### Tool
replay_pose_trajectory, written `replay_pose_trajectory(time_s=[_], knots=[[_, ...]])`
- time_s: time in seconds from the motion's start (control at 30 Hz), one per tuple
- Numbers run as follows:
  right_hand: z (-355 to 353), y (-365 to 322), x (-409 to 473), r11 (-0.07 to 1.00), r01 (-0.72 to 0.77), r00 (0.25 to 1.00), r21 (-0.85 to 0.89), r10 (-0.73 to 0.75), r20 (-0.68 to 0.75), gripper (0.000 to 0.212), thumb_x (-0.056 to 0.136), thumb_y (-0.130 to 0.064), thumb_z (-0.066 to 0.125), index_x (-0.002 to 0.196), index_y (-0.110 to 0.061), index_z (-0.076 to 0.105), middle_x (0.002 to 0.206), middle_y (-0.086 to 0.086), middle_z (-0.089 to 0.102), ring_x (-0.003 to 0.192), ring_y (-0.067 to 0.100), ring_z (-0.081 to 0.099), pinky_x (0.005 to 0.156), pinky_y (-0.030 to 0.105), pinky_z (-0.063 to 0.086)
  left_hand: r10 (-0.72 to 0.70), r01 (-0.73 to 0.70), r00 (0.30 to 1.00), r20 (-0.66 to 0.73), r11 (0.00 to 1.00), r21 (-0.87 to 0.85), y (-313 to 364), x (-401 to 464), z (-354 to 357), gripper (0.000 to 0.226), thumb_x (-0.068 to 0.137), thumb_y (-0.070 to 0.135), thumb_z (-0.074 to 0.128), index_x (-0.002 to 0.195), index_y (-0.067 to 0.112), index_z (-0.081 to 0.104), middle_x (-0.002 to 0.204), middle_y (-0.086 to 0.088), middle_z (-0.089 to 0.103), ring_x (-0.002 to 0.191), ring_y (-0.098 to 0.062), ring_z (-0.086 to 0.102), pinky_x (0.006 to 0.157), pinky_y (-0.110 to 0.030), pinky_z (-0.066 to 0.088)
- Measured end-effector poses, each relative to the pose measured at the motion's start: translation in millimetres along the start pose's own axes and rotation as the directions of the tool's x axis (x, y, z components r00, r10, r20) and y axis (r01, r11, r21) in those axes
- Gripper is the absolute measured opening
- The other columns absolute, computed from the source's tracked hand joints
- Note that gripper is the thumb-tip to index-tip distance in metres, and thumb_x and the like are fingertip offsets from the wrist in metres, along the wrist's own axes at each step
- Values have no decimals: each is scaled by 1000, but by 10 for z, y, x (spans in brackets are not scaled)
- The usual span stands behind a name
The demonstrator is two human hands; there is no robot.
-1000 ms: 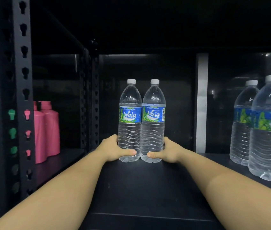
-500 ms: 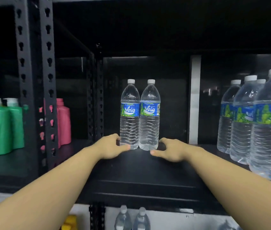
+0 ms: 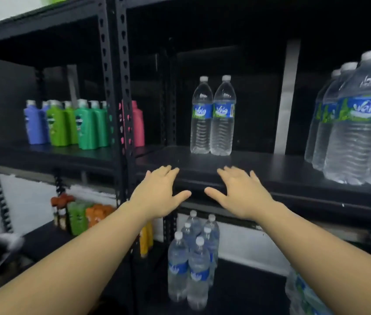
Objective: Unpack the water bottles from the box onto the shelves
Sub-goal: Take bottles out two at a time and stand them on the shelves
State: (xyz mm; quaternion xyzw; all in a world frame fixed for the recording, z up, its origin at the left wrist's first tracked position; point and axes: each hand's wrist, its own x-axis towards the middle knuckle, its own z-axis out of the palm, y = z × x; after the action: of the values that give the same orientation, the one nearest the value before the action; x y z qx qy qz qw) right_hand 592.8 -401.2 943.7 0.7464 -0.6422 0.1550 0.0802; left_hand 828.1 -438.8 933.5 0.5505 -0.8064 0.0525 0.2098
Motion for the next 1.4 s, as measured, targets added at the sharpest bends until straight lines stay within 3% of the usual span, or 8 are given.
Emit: replay_pose_trajectory(time_s=[0.13, 0.4, 0.63, 0.87, 1.03, 1.17, 1.3, 1.4], knots=[[341, -176, -617, 996, 85, 996, 19, -84, -21, 86, 103, -73, 28, 169, -22, 12, 177, -2, 10, 163, 17, 1, 131, 54, -3, -16, 16, 1000, -4, 999, 39, 19, -727, 246, 90, 99, 70, 47, 168, 21, 19, 175, -3, 20, 162, -20, 14, 132, -49, 14], [1610, -325, -1766, 984, 58, 975, 171, -93, 200, 86, 102, -73, 31, 169, -22, 17, 176, -2, 17, 162, 18, 12, 131, 51, 10, -119, 116, 968, 222, 993, 25, -210, -2104, 1200, 90, 98, 69, 52, 167, 17, 23, 172, -9, 28, 159, -27, 24, 128, -51, 23], [2821, -593, -2551, 965, -45, 893, 257, -76, 443, 83, 102, -71, 38, 168, -22, 23, 173, 1, 26, 159, 21, 22, 131, 45, 17, -260, 332, 845, 468, 940, -77, -639, -3319, 2212, 88, 97, 63, 60, 165, 17, 29, 165, -4, 37, 154, -26, 32, 121, -42, 38], [3989, -989, -3151, 932, -183, 774, 314, -61, 631, 82, 100, -67, 49, 165, -20, 29, 170, 1, 34, 155, 21, 31, 127, 36, 22, -335, 550, 677, 655, 822, -149, -1165, -4439, 3103, 79, 98, 56, 65, 162, 20, 33, 161, 0, 41, 149, -21, 39, 115, -29, 35], [4744, -1284, -3420, 900, -307, 656, 310, -36, 754, 78, 98, -57, 65, 161, -20, 38, 163, 2, 44, 149, 20, 40, 114, 23, 28, -371, 660, 570, 733, 739, -139, -1537, -5000, 3866, 83, 94, 57, 70, 160, 22, 36, 162, 1, 42, 147, -20, 42, 114, -30, 37], [5494, -1439, -3593, 843, -433, 582, 319, -9, 813, 87, 88, -53, 80, 159, -21, 40, 158, 0, 48, 145, 20, 44, 102, 16, 29, -426, 751, 503, 752, 647, -135, -1787, -5465, 4554, 80, 90, 52, 78, 155, 18, 46, 154, -3, 52, 139, -21, 52, 103, -23, 39], [6417, -1497, -3799, 819, -492, 536, 294, 20, 844, 86, 85, -48, 85, 157, -22, 44, 157, 1, 50, 142, 23, 47, 108, 26, 36, -456, 818, 440, 774, 559, -136, -1969, -5912, 5368, 82, 86, 52, 81, 154, 20, 47, 153, -4, 53, 141, -22, 50, 110, -26, 38], [7093, -1490, -3920, 799, -529, 517, 288, 35, 855, 94, 80, -47, 90, 158, -25, 43, 158, 0, 49, 143, 23, 47, 112, 32, 38, -473, 829, 435, 766, 543, -135, -2079, -6108, 5962, 86, 84, 55, 82, 155, 18, 48, 151, -4, 55, 141, -24, 50, 113, -30, 38]])
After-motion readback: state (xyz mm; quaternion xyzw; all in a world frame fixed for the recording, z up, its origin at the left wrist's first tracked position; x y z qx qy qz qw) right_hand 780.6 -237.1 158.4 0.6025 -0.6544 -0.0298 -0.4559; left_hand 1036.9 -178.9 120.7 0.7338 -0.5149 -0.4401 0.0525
